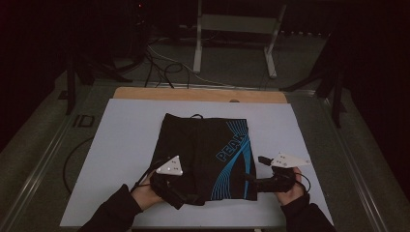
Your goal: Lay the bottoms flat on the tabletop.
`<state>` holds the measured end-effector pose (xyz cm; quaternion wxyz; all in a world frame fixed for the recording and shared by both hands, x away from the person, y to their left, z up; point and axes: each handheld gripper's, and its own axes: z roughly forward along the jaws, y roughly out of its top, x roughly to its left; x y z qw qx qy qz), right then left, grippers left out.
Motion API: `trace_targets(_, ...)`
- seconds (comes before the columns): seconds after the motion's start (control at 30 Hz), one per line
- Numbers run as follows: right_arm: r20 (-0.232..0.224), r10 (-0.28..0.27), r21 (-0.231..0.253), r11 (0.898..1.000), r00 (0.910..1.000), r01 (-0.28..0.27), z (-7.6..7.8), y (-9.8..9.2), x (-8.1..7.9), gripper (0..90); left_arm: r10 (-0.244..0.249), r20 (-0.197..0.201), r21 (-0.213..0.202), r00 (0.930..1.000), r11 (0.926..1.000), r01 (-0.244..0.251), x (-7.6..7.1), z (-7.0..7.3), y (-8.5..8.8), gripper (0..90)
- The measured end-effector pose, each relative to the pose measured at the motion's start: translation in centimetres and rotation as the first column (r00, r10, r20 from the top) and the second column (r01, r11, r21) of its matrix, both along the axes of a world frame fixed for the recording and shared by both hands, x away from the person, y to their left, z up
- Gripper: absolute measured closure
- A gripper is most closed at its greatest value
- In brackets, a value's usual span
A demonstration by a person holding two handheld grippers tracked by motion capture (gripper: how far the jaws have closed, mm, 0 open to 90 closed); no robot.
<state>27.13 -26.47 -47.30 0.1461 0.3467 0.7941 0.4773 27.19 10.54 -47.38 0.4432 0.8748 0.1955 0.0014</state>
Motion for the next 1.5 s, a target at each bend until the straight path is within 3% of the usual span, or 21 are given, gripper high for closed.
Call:
trace_targets(0.2, -0.018, -0.02, 0.027, 0.999, 0.9996, 0.021, -0.6, 0.1, 2.0, 12.5, 0.076, 0.01, -0.002, 0.9971, 0.9971, -0.076, 1.5, 0.0, 1.6, 0.8)
trace_targets(0.37, -0.026, -0.039, 0.016, 0.999, 0.9989, 0.039, -1.1, 0.1, 3.6, 12.6, 0.128, 0.009, 0.012, 0.9917, 0.9917, -0.128, 2.6, -0.6, 2.8, 0.8)
trace_targets(0.43, -0.035, -0.046, 0.008, 0.999, 0.9983, 0.046, -1.3, 0.1, 3.9, 12.6, 0.128, 0.009, 0.012, 0.9917, 0.9917, -0.128, 2.6, -0.6, 2.8, 0.8)
trace_targets(0.5, -0.037, -0.049, -0.001, 0.999, 0.9981, 0.049, -1.6, 0.3, 4.8, 12.6, 0.165, 0.015, 0.013, 0.9862, 0.9862, -0.165, 3.5, -0.9, 3.6, 0.8)
trace_targets(0.73, -0.049, -0.055, -0.001, 0.998, 0.9973, 0.055, -1.8, 0.8, 6.1, 12.4, 0.22, 0.016, 0.0, 0.9753, 0.9754, -0.22, 5.1, -1.1, 5.2, 0.8)
trace_targets(0.87, -0.051, -0.066, -0.002, 0.998, 0.9965, 0.066, -1.8, 0.8, 6.6, 12.4, 0.256, 0.029, 0.015, 0.9663, 0.9665, -0.256, 6.1, -1.3, 5.9, 0.8)
trace_targets(1.17, -0.042, -0.103, -0.018, 0.995, 0.9938, 0.103, -1.4, 0.5, 8.7, 12.7, 0.305, 0.028, 0.037, 0.952, 0.9514, -0.306, 8.4, -1.7, 6.6, 0.8)
trace_targets(1.4, -0.046, -0.13, -0.028, 0.991, 0.9905, 0.129, -1.4, 0.2, 10.7, 13.5, 0.324, 0.03, 0.047, 0.9454, 0.9444, -0.326, 9.7, -1.6, 6.6, 0.9)
trace_targets(1.5, -0.045, -0.141, -0.035, 0.99, 0.9891, 0.139, -1.6, 0.2, 11.3, 13.5, 0.349, 0.024, 0.047, 0.9368, 0.9356, -0.35, 10.7, -1.5, 6.6, 0.9)
